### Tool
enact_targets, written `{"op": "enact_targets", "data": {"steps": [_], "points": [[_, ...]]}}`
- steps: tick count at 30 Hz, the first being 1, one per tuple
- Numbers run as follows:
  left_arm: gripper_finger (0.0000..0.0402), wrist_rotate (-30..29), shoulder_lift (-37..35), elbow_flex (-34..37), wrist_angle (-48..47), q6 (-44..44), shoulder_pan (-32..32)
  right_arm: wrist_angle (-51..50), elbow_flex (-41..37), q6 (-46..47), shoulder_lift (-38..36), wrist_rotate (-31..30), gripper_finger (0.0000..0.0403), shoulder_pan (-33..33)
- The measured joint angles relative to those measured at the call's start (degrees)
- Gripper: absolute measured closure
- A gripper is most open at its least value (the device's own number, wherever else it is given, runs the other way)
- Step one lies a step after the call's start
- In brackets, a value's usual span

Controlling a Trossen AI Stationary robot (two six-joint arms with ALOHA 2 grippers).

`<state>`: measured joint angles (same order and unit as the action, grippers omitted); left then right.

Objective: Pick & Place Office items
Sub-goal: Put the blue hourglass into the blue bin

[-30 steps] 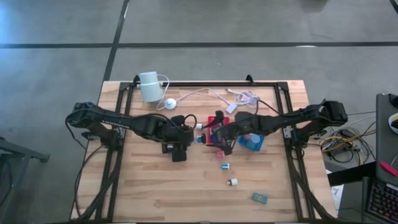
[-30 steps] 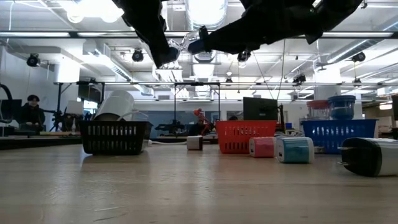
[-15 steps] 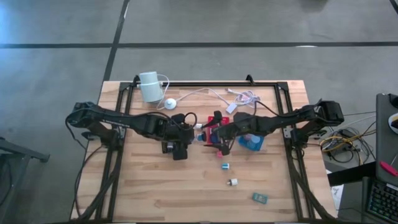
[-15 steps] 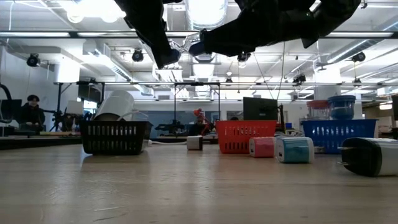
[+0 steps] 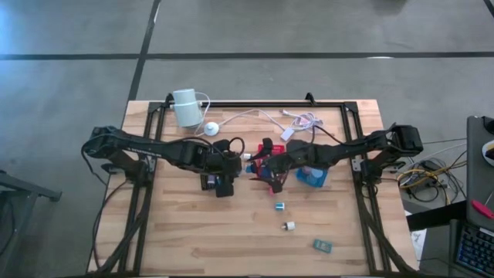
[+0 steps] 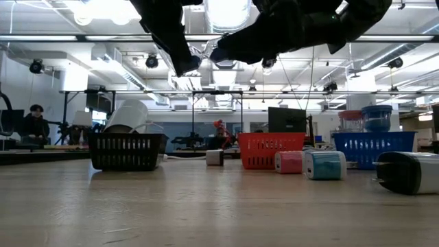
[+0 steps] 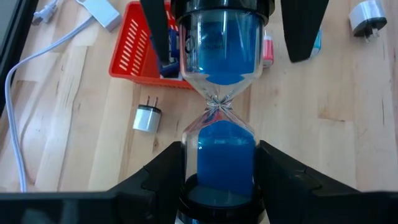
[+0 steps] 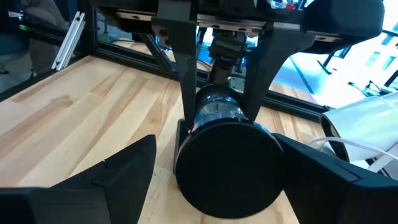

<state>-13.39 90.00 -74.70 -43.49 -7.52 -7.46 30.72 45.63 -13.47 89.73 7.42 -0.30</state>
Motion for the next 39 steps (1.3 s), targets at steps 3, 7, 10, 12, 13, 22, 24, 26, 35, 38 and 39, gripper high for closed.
{"op": "enact_targets", "data": {"steps": [3,7,10,12,13,22,24,26,35,38,39], "points": [[0.0229,0.0,0.0,0.0,0.0,0.2,0.0,0.0,0.0,0.0,0.0,0.0,0.0109,-0.1],[0.0229,0.0,0.0,0.1,0.0,0.2,0.0,-0.2,0.0,0.2,0.0,0.2,0.0129,-0.2],[0.0229,0.1,0.0,0.1,0.0,0.2,0.0,-0.3,0.0,0.1,0.0,0.2,0.0152,-0.2],[0.0229,0.2,0.0,0.1,0.0,0.2,0.0,-0.2,0.0,0.2,0.0,0.1,0.0172,-0.2],[0.0229,0.2,0.0,0.1,0.0,0.3,0.0,-0.2,0.0,0.1,0.0,0.2,0.0181,-0.2],[0.0229,0.2,0.0,0.1,0.1,0.4,0.1,-0.2,0.0,0.3,0.0,0.2,0.0197,-0.2],[0.0215,0.2,0.0,0.1,0.1,0.4,0.1,-0.2,0.0,0.7,0.0,0.2,0.0197,-0.2],[0.0178,0.0,0.0,0.1,0.2,0.8,0.1,-0.1,0.0,1.0,0.0,0.3,0.0197,-0.2],[0.0070,-0.9,-4.2,0.0,-0.6,-0.1,-1.4,-0.4,-0.1,2.6,-0.5,3.6,0.0197,-0.6],[0.0072,-2.9,-8.2,1.7,0.8,0.2,-3.4,-0.4,-0.5,3.0,-1.5,3.7,0.0197,-0.9],[0.0074,-3.6,-10.1,3.0,1.8,0.5,-4.1,-0.3,-0.7,3.0,-1.9,3.7,0.0197,-0.9]]}}
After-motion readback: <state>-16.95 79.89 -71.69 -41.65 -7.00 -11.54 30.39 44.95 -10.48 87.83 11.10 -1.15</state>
